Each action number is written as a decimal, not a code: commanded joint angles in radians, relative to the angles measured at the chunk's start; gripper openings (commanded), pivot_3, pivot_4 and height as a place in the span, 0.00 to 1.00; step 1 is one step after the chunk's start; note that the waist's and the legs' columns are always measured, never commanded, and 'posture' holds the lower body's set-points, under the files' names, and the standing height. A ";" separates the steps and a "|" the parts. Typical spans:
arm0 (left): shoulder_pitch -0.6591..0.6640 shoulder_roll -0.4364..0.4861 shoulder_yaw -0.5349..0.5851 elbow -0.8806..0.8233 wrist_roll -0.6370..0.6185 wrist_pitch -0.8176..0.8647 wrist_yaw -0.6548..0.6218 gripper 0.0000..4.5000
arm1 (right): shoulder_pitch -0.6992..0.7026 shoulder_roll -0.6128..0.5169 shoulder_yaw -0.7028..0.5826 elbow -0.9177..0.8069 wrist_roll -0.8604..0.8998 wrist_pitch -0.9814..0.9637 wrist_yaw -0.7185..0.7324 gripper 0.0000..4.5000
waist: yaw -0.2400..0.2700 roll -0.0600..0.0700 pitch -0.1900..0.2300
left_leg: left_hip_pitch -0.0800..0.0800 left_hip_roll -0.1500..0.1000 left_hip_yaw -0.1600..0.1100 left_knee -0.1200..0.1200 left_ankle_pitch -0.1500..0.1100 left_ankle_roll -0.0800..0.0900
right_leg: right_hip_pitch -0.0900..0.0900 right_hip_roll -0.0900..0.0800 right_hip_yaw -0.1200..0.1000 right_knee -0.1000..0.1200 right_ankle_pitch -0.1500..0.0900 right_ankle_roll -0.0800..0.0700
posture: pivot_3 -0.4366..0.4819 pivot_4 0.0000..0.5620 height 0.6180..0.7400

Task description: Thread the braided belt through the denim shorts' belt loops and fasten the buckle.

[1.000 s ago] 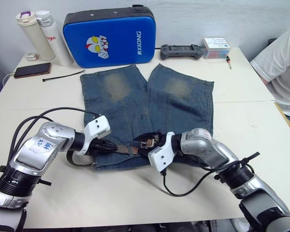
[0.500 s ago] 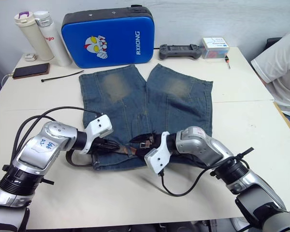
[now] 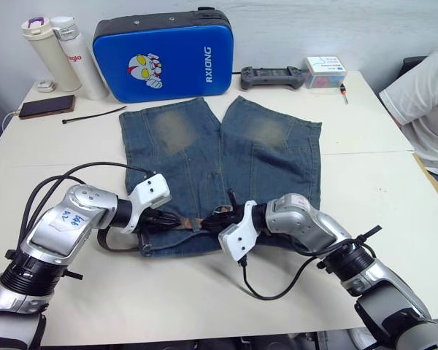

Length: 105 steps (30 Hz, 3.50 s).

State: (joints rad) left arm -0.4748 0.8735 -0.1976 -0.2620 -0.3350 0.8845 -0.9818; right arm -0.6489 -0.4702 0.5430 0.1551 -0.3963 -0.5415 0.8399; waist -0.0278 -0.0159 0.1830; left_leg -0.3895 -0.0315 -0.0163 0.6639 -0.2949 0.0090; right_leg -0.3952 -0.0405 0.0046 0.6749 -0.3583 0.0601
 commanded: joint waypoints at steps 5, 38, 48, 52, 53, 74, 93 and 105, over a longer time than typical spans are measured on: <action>-0.004 -0.006 0.005 -0.012 -0.002 -0.010 0.001 0.00 | 0.021 -0.023 -0.063 -0.101 0.071 0.075 0.017 0.01 | 0.001 0.000 0.000 | 0.000 0.000 0.000 0.000 0.000 0.000 | 0.000 0.000 0.000 0.000 0.000 0.000 | 0.48 0.27 1.00; 0.149 0.358 0.237 -0.007 0.016 -0.292 -0.164 0.00 | 0.032 -0.295 -0.341 -0.622 0.753 1.072 0.338 0.01 | 0.003 0.001 0.001 | -0.001 0.000 -0.001 -0.002 -0.003 0.005 | 0.000 -0.002 0.000 -0.008 0.000 0.000 | 0.48 0.27 1.00; 0.102 0.300 0.200 -0.014 0.091 -0.380 -0.113 0.28 | -0.054 -0.310 -0.387 -0.626 0.846 1.268 0.269 0.00 | 0.003 0.001 0.001 | -0.001 0.000 -0.001 -0.005 -0.004 0.007 | 0.000 -0.002 -0.001 -0.011 0.000 -0.001 | 0.48 0.27 1.00; 0.095 0.287 0.141 -0.016 0.153 -0.463 -0.132 0.67 | -0.049 -0.308 -0.377 -0.624 0.830 1.256 0.245 0.00 | 0.003 0.001 0.001 | -0.002 0.000 0.000 -0.005 -0.004 0.007 | 0.000 -0.002 -0.001 -0.012 0.000 0.000 | 0.48 0.27 1.00; 0.098 0.284 0.134 -0.017 0.159 -0.477 -0.140 0.77 | -0.046 -0.306 -0.376 -0.623 0.831 1.259 0.241 0.00 | 0.001 0.001 0.001 | -0.002 0.000 0.000 -0.005 -0.004 0.007 | 0.000 -0.002 -0.001 -0.012 0.000 0.000 | 0.48 0.27 1.00; -0.009 0.119 -0.002 0.147 0.391 -0.752 -0.100 0.13 | 0.011 -0.330 -0.384 -0.636 0.779 1.206 0.175 0.00 | 0.003 0.001 0.001 | -0.003 0.000 0.000 -0.005 -0.004 0.007 | -0.001 -0.001 -0.001 -0.011 0.000 0.000 | 0.48 0.27 1.00; 0.004 -0.008 -0.071 0.067 0.455 -0.651 -0.142 0.02 | -0.039 -0.332 -0.351 -0.672 0.797 1.284 0.169 0.00 | 0.018 0.001 0.001 | -0.003 0.000 0.000 -0.003 -0.004 0.007 | 0.000 -0.001 -0.001 -0.010 0.000 0.000 | 0.48 0.27 1.00; -0.013 0.118 0.162 -0.066 0.073 -0.202 -0.297 1.00 | 0.000 -0.358 -0.294 -0.688 0.769 1.258 0.217 0.00 | 0.026 0.001 0.001 | -0.003 0.000 -0.001 -0.002 -0.004 0.007 | 0.000 -0.001 -0.001 -0.011 0.000 0.000 | 0.48 0.27 1.00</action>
State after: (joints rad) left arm -0.4647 0.9845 -0.0767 -0.3028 -0.2150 0.6412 -1.2794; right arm -0.6492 -0.8146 0.2527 -0.5026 0.3804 0.7410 1.0482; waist -0.0013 -0.0150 0.1835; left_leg -0.3926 -0.0314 -0.0168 0.6618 -0.2989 0.0160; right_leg -0.3952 -0.0420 0.0035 0.6640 -0.3581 0.0604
